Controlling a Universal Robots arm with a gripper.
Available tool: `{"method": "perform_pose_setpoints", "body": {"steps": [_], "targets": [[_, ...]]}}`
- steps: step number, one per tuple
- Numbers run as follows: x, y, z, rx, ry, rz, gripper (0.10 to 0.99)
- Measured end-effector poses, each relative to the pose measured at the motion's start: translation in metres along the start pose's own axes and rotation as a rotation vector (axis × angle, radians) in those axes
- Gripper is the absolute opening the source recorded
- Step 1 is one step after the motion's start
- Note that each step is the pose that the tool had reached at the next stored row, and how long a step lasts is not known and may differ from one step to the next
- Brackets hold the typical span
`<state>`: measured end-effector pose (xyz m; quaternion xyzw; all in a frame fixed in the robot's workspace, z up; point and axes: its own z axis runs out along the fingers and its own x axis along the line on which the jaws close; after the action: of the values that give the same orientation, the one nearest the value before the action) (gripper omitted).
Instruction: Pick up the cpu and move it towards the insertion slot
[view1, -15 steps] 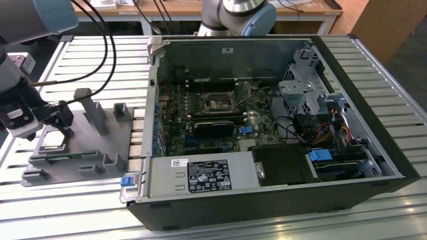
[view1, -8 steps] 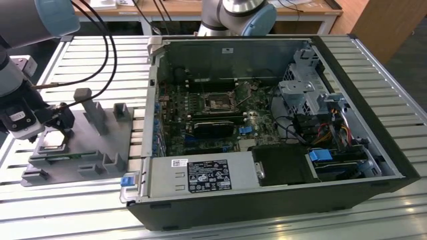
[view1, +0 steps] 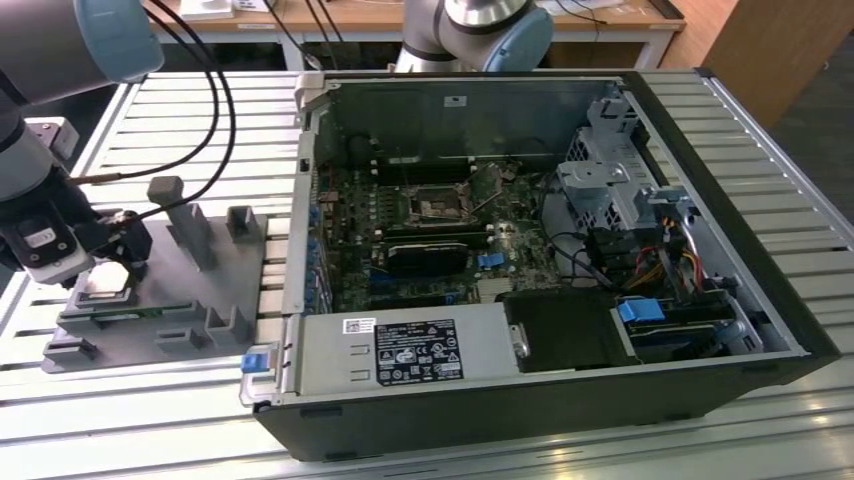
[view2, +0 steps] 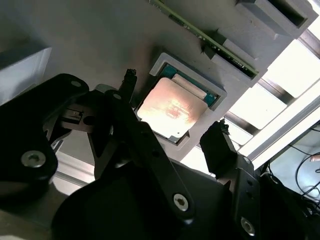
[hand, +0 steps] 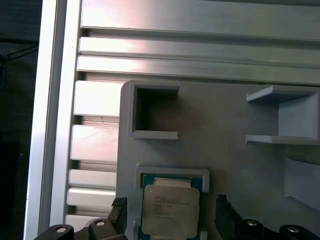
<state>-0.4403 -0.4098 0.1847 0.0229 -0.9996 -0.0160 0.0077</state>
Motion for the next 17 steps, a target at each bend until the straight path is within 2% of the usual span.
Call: {"method": "perform_pose_setpoints", "body": {"steps": [6, 7, 12, 13, 17], "targets": [[-0.0001, 0.0000, 0.0007, 0.000, -0.0001, 0.000, 0.776], [-0.0001, 0.0000, 0.0007, 0.000, -0.0001, 0.000, 0.710], [-0.0001, 0.0000, 0.0007, 0.000, -0.0001, 0.001, 0.694], [-0.0001, 0.0000, 0.0007, 0.000, -0.0001, 0.001, 0.627], [-0.0001, 0.0000, 0.0007, 0.000, -0.0001, 0.002, 0.612]]}}
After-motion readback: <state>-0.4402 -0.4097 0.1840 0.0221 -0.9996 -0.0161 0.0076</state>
